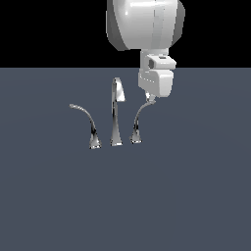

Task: Turn on the faucet by rotating a designated handle.

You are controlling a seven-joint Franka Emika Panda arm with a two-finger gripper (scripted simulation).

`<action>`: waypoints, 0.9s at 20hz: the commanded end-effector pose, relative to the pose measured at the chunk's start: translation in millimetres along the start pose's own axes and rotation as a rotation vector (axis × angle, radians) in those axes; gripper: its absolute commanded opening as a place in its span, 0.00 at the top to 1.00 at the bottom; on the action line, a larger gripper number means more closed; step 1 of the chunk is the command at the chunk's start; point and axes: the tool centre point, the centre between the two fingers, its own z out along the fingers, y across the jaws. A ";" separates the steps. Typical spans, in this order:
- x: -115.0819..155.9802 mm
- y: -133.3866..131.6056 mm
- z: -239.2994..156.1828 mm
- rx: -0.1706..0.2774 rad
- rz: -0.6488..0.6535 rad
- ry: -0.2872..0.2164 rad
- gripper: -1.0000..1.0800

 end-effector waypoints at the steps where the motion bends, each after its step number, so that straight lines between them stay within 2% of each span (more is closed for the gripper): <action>1: -1.6 7.6 0.1 -0.005 0.001 -0.001 1.00; 16: -10.3 55.0 -0.5 -0.014 0.011 -0.001 1.00; 18: -5.8 51.1 0.0 -0.009 0.016 0.002 1.00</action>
